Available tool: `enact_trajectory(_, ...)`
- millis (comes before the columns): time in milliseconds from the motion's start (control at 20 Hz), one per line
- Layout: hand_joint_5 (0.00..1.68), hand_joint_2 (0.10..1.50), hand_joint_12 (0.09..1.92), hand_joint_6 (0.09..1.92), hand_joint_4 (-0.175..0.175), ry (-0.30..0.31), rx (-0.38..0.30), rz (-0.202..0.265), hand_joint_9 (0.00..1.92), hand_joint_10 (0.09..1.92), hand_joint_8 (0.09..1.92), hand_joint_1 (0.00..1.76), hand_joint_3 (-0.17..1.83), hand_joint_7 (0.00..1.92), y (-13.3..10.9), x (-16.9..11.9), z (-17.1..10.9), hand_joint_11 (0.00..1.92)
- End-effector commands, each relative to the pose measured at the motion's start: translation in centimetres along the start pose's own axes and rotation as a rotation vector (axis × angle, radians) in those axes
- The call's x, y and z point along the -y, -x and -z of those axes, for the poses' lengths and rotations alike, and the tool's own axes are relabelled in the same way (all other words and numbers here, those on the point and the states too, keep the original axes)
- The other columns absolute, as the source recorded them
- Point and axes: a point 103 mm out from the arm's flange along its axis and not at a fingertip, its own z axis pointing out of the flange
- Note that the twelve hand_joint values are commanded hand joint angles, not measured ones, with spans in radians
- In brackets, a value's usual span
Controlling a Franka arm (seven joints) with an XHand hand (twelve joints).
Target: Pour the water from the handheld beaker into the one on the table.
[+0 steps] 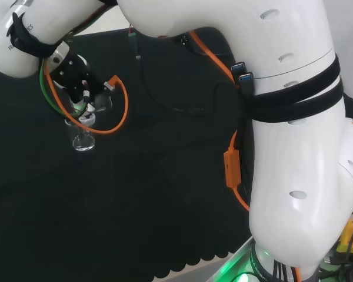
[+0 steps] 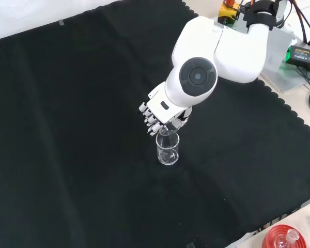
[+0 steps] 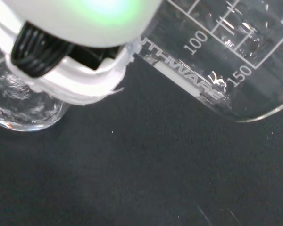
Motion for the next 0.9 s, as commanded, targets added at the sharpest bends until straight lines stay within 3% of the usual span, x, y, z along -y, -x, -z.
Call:
enact_trajectory(50, 1.44, 0.61, 0.76, 0.35, 0.060, 0.006, -0.004, 0.004, 1.61, 0.09, 0.09, 1.18, 0.65, 1.71, -0.1, 0.0, 0.3, 1.31)
enact_trajectory(700, 1.42, 0.61, 0.76, 0.40, 0.072, 0.000, -0.018, 0.000, 1.61, 0.09, 0.09, 1.18, 0.67, 1.71, 0.0, 0.0, 0.3, 1.31)
enact_trajectory(900, 1.42, 0.60, 0.76, 0.41, 0.072, 0.011, -0.053, -0.001, 1.61, 0.09, 0.09, 1.18, 0.67, 1.71, 1.8, 0.2, -0.8, 1.31)
